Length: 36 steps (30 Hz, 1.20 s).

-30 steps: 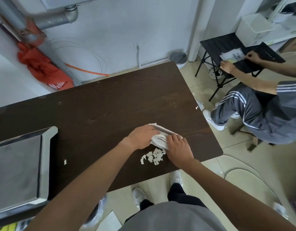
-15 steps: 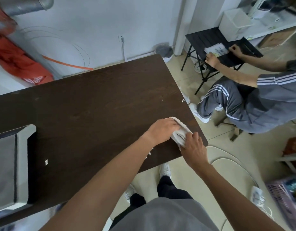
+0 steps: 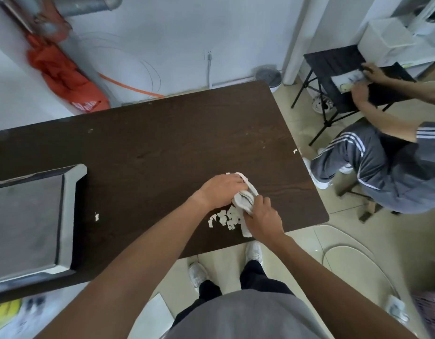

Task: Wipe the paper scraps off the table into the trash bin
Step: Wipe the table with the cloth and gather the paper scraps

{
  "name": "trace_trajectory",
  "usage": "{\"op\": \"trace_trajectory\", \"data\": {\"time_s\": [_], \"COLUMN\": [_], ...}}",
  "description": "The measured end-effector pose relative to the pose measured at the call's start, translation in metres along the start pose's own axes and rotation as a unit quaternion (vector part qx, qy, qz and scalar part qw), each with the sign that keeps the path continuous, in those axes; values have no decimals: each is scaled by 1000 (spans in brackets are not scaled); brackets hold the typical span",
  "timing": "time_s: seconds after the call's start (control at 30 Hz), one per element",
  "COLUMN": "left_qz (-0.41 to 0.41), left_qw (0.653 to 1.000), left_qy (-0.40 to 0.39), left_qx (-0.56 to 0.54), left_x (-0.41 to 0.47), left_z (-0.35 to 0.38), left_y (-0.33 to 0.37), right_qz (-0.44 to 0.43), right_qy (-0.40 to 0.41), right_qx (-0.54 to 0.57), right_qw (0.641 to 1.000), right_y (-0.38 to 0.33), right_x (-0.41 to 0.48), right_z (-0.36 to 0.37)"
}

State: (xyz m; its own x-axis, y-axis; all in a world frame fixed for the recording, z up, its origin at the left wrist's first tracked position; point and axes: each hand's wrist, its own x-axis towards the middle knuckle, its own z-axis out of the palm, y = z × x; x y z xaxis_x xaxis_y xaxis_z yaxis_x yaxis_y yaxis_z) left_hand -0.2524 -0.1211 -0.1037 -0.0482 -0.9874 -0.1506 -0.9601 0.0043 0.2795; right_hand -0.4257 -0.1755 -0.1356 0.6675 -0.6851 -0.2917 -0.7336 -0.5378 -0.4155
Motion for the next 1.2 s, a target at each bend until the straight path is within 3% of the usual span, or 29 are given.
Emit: {"op": "trace_trajectory", "data": {"time_s": [0.3,0.6,0.93,1.07,1.2], "left_qz": [-64,-191,-358,-369,-376], "left_qw": [997,973,928,929,925], "left_qy": [36,129,102,30,45], "left_qx": [6,-10,-3,-10,-25], "left_x": [-39,-74,-142,-146,-144], "left_z": [-10,-40,-16,9,11], "left_y": [-21,-37,-54,-54,-57], "right_qz": [-65,-210,-340,-307,-306], "right_qy": [-35,-28,-78,-129,-117], "right_qx": [-38,-108,-263,-265,-266], "right_qw": [997,971,899,905,906], "right_y": [-32,-61,-140,-135,-133], "right_x": [10,67,99,92,91], "right_z": [-5,-43,-22,0,6]}}
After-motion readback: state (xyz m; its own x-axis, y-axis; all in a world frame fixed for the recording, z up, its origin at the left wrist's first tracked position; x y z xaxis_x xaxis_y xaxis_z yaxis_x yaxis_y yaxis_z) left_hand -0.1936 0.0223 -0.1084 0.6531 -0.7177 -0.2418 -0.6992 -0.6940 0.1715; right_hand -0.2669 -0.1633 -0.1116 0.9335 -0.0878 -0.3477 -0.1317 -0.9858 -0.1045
